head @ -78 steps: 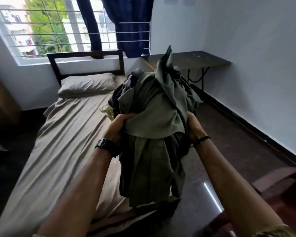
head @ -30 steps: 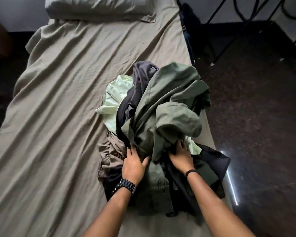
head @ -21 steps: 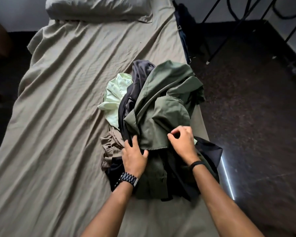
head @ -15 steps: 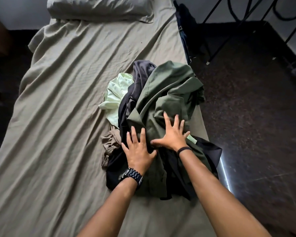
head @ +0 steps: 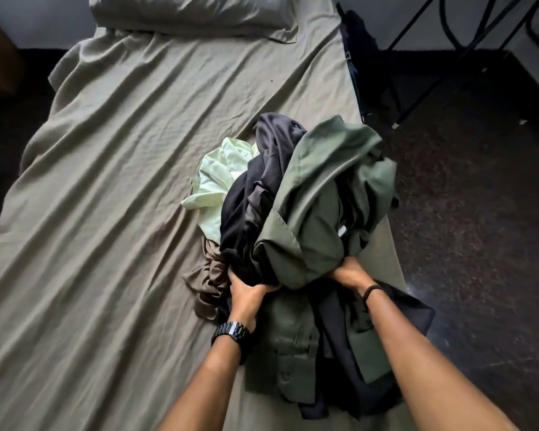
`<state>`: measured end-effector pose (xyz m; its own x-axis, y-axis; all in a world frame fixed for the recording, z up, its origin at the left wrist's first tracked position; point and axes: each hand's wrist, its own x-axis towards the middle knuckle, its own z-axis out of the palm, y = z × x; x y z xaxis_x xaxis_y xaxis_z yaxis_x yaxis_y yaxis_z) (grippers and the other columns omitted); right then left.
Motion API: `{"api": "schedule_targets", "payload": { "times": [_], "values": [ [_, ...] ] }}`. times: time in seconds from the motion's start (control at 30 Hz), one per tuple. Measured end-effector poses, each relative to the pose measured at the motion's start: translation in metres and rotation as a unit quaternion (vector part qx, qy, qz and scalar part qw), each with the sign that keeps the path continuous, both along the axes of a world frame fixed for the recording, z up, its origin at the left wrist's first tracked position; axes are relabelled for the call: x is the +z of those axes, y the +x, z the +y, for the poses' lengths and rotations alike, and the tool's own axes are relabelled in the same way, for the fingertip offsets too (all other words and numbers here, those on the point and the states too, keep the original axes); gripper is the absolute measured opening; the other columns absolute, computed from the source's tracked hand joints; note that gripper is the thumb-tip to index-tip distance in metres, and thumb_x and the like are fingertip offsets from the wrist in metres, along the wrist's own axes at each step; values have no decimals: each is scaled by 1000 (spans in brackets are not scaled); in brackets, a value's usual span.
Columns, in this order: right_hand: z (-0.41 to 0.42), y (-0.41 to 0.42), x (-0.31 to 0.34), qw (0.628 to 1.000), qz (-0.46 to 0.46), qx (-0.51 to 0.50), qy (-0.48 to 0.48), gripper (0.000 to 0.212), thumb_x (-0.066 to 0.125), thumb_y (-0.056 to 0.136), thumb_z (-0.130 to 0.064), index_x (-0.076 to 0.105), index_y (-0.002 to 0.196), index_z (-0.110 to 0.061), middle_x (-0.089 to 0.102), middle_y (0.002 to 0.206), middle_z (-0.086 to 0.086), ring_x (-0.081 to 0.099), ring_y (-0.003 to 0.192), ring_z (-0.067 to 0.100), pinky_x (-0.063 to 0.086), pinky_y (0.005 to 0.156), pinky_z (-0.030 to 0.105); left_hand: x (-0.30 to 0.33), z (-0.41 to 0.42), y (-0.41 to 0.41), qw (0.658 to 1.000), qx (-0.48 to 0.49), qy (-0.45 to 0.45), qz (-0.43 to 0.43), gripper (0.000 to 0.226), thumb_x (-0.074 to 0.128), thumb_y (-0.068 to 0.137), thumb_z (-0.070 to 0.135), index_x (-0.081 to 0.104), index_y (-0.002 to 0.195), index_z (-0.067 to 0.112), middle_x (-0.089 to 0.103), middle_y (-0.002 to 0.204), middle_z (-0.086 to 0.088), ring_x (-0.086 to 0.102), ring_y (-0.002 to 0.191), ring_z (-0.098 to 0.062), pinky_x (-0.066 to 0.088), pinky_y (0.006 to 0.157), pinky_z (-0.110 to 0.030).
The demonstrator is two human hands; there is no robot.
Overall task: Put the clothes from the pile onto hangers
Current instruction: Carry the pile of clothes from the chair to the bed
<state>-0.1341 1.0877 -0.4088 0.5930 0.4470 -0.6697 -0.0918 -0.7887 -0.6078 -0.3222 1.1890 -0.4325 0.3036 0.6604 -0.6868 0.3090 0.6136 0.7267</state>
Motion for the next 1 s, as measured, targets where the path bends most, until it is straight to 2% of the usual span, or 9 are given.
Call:
{"api": "schedule_targets", "payload": {
  "times": [0.13,0.27,0.43,0.53,0.63,0.73,0.8,0.9,1.0],
  "values": [
    [32,20,19,985,39,-80,149,52,74,78,1,55,127,3,60,128,13,59,112,18,50,85,16,16,51,37,990,-26,72,-120,106,82,56,-13,29,140,23,56,126,4,55,115,-13,46,99,-35],
    [97,57,42,960,-22,-127,249,50,84,67,-4,65,114,-5,67,115,5,62,104,16,50,95,30,52,134,86,967,-96,196,-130,94,86,54,3,38,133,18,56,130,0,54,120,-15,43,100,-31],
    [125,66,33,990,-139,-14,14,58,72,79,-36,58,129,-11,57,132,17,54,122,33,45,94,33,48,148,100,927,-222,259,159,103,72,81,33,0,153,20,26,148,-19,36,133,-37,32,110,-40],
    [116,53,4,987,-128,34,-92,55,55,90,-38,47,138,-12,49,140,17,49,126,35,43,98,36,13,120,88,887,-296,231,268,100,63,88,37,-13,151,21,30,145,-18,43,127,-41,38,104,-46],
    [114,62,-17,980,-139,78,-120,58,49,89,-42,45,139,-13,46,142,15,49,127,33,43,100,36,1,110,83,858,-318,261,308,90,56,93,31,-12,151,22,30,145,-15,45,124,-41,39,102,-47],
    [111,84,-29,977,-126,131,-114,77,54,75,-57,43,141,-19,42,147,12,44,132,30,41,105,37,11,112,82,880,-301,230,285,94,61,89,30,-10,152,25,16,153,-17,38,131,-42,34,106,-48],
    [108,73,12,979,-130,112,-109,95,67,61,-62,41,142,-20,34,150,12,38,134,33,35,109,37,26,101,76,880,-213,319,278,98,67,82,27,-2,152,25,5,157,-17,28,136,-41,31,106,-52],
    [111,63,59,964,-258,-45,-35,69,72,72,-21,42,131,-1,30,140,20,38,126,41,33,105,37,35,51,62,784,-192,555,199,89,63,73,42,19,148,23,22,153,-18,33,136,-37,31,104,-59],
    [132,44,91,839,-516,-97,139,56,63,59,-8,48,114,-2,41,129,22,40,123,43,30,105,44,19,-4,55,697,-389,586,139,101,55,61,76,25,148,36,31,153,-13,29,138,-33,22,103,-64]
  ]
}}
